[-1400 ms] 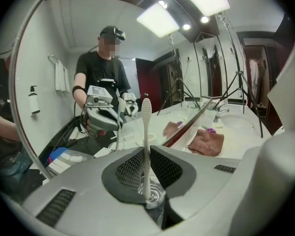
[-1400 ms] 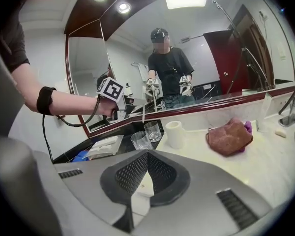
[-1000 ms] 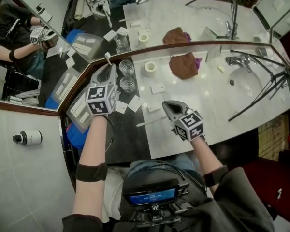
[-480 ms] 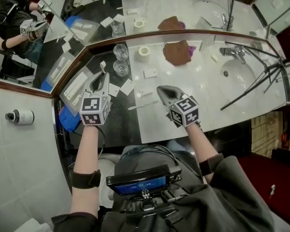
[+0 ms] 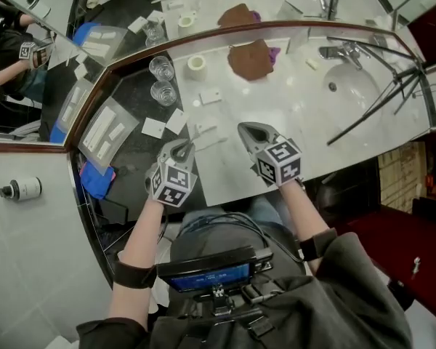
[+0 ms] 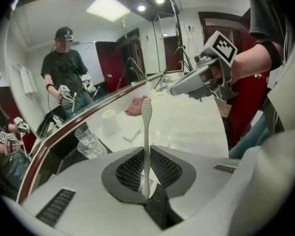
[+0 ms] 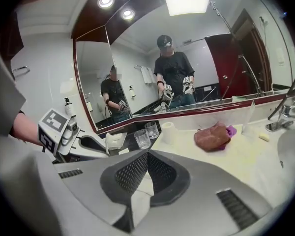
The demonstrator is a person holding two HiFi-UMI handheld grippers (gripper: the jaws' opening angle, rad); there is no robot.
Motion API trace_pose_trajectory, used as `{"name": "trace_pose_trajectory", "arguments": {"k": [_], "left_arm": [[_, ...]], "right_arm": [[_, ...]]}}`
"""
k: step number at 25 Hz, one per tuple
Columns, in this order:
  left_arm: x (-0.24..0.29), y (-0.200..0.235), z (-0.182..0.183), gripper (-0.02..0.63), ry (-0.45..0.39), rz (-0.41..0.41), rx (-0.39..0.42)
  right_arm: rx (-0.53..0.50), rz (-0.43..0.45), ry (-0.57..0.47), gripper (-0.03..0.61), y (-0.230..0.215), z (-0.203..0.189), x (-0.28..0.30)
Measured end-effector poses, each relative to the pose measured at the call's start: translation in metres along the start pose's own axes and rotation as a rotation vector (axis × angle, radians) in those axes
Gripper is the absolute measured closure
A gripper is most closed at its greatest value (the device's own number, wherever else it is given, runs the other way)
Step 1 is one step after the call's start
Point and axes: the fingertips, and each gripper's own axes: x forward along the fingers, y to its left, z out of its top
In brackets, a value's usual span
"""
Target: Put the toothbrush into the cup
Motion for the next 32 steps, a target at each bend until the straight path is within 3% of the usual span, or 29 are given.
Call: {"name": "trace_pose_trajectory", "arguments": {"k": [5,11,20,29,32], "left_arm": [[0.032,-0.048,-0.025,0.569,0.115,-0.093,0.152],[0.058,-0.088,-0.055,0.569,0.236,-0.175,0.238],[0.086,-0.105,-0.073,0.568,0.325,-0.217,0.275],[0.1,-0.109,-0.08,0.563,0.333,-0.213,0.238],[0.102,-0.112,-0.084,0.516,0.337,-0.219,0.237]], "right_arm": [[0.034,-0.039,0.004,0.568,-0.017,-0.012,-0.013],[0.06,-0.076,0.003,0.568,-0.034,-0.02,-0.029],[0.083,-0.105,0.015,0.568,-0.05,-0.031,-0.042],[0.089,-0.103,0.026,0.567,-0.055,-0.035,-0.044],[0.093,-0.098,0.031,0.568,-0.056,-0.035,-0.044]]}}
